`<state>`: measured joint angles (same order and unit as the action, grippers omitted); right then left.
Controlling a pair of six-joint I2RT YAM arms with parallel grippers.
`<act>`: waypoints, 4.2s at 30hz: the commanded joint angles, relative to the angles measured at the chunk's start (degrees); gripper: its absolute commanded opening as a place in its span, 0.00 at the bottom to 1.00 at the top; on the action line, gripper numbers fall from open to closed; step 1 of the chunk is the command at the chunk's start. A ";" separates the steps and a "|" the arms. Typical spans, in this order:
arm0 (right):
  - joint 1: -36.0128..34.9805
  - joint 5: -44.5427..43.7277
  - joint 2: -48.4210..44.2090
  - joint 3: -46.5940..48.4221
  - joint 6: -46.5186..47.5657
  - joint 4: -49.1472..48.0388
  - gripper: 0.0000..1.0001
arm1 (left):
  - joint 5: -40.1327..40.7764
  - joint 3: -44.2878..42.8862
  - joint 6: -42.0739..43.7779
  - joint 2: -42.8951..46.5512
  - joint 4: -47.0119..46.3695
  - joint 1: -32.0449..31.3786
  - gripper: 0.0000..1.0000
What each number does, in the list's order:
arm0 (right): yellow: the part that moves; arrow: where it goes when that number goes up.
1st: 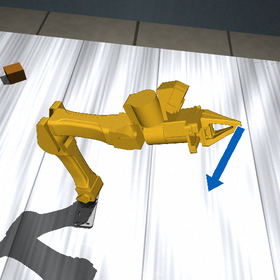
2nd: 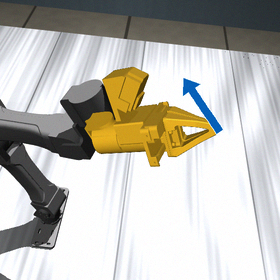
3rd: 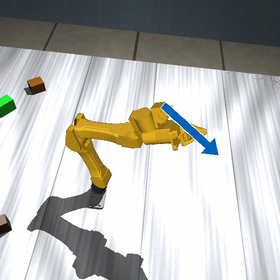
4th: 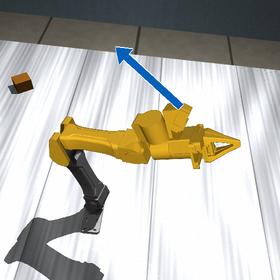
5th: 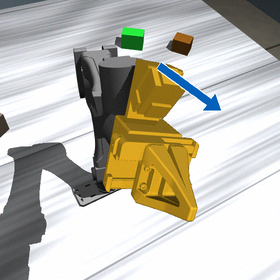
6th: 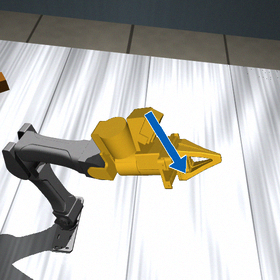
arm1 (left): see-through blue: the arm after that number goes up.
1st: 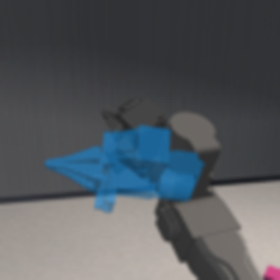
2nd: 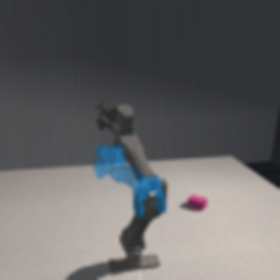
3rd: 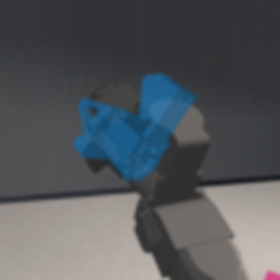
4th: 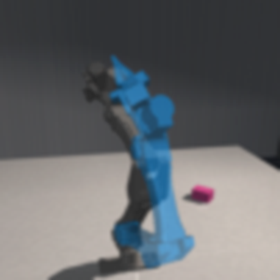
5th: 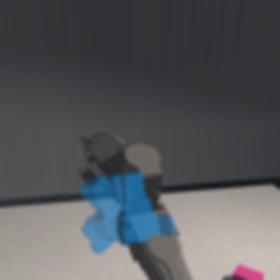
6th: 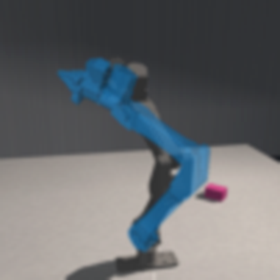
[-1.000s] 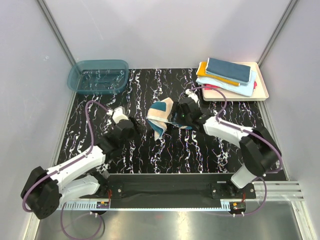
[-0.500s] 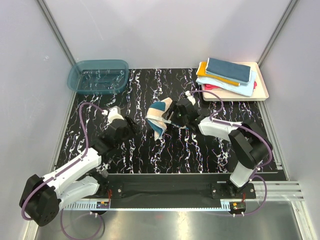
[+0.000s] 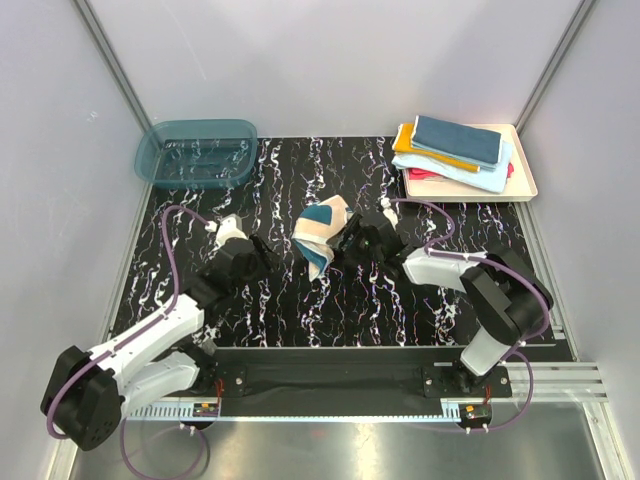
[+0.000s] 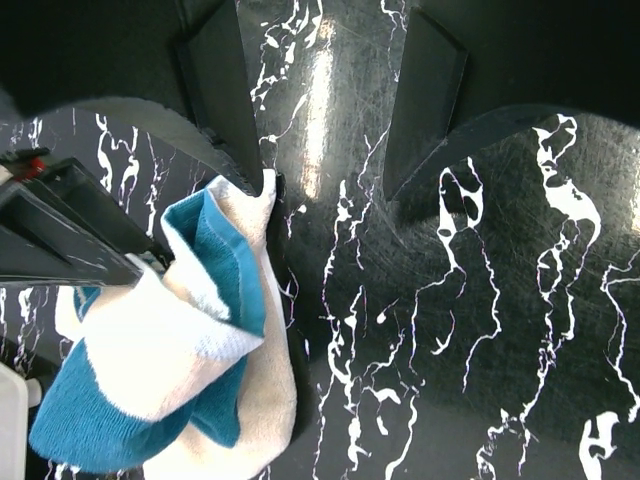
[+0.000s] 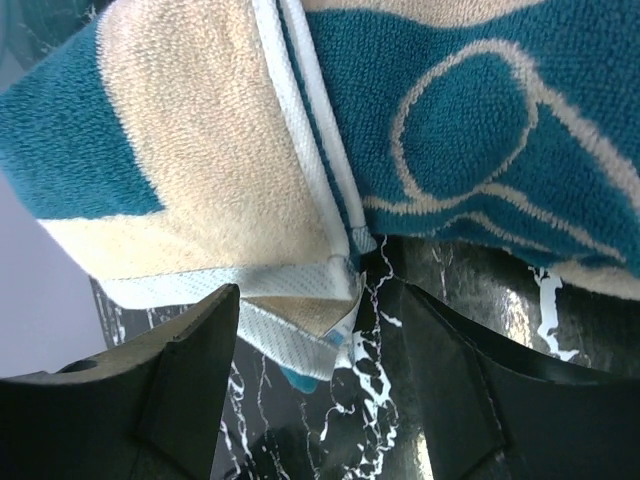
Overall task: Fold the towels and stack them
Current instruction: Move the towel to the center of the board, then flatten out the crumpled towel
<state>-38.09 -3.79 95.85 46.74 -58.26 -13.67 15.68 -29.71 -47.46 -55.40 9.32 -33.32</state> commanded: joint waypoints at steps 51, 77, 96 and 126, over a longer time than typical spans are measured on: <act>-0.50 -19.40 -23.94 -3.41 5.42 12.08 0.00 | -11.62 1.24 -2.02 -9.11 -17.04 0.63 0.59; 2.84 -28.03 -40.04 -5.17 12.91 32.31 0.00 | -19.83 -0.35 -10.37 -31.45 -29.11 -1.75 0.44; 3.98 -22.06 -38.90 2.37 20.02 35.11 0.00 | -13.23 -7.88 -3.62 -17.21 -12.86 -2.01 0.00; 4.07 -1.23 -39.08 50.45 42.34 44.61 0.00 | -8.20 -54.55 18.63 6.80 17.31 -12.03 0.00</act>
<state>-34.17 -9.30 56.34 91.11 -20.99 34.22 9.54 -78.19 -33.50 -47.64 25.87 -44.77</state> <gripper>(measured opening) 0.072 0.024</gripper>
